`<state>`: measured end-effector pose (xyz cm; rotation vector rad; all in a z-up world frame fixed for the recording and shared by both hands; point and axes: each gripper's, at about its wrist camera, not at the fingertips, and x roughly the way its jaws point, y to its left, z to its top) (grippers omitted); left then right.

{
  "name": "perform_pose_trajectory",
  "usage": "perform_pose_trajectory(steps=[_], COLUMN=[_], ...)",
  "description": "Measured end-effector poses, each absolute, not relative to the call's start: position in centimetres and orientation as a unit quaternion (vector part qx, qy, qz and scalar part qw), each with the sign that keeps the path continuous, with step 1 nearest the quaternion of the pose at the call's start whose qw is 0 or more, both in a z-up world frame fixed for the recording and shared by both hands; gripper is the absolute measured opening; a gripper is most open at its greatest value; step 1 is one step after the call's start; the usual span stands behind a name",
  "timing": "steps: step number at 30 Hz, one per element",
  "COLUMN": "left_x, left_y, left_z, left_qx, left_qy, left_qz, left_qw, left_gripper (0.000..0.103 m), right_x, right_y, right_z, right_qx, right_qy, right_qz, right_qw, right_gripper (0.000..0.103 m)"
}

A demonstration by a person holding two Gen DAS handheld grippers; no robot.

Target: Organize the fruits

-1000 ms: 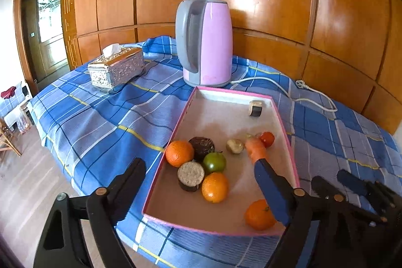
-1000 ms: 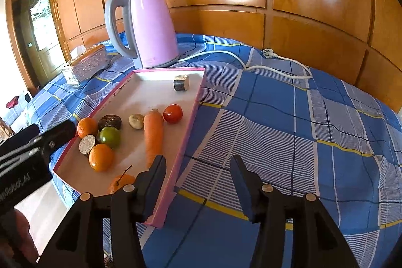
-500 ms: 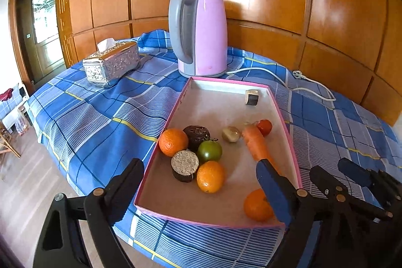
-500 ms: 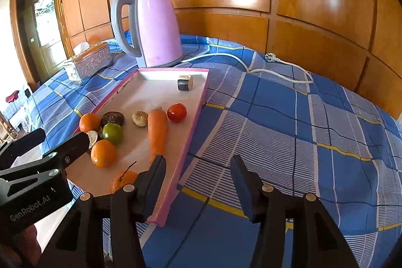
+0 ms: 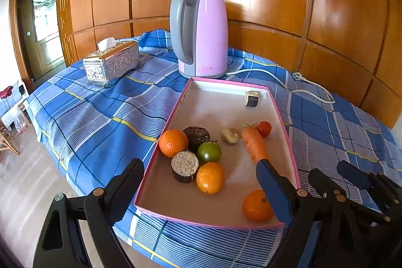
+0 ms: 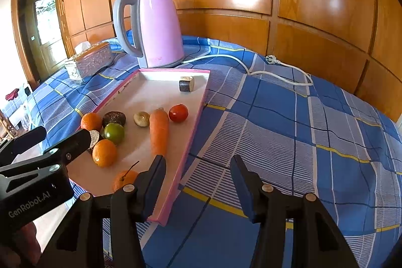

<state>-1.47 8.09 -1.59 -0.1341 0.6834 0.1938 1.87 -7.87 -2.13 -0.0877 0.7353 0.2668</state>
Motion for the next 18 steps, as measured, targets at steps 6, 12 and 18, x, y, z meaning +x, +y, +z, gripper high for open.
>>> perform_pose_trajectory(steps=[6,12,18], left_x=[-1.45,-1.42,-1.44], left_y=[8.02,8.16,8.09], left_z=[-1.69,-1.78,-1.81], left_qx=[-0.065,-0.066,-0.063], left_qy=[0.337,0.338,0.338], left_qz=[0.096,0.097,0.096], left_qw=[0.935,0.934,0.934], left_gripper=[0.091,0.092,0.092], right_x=[1.79,1.81,1.76], right_y=[-7.87,-7.93,-8.01], right_z=[-2.16,-2.30,-2.31], right_qx=[-0.044,-0.041,-0.040], right_qy=[0.356,0.359,0.358], right_qz=[0.132,0.131,0.131], right_qw=[0.924,0.923,0.924], right_gripper=[0.054,0.054,0.054])
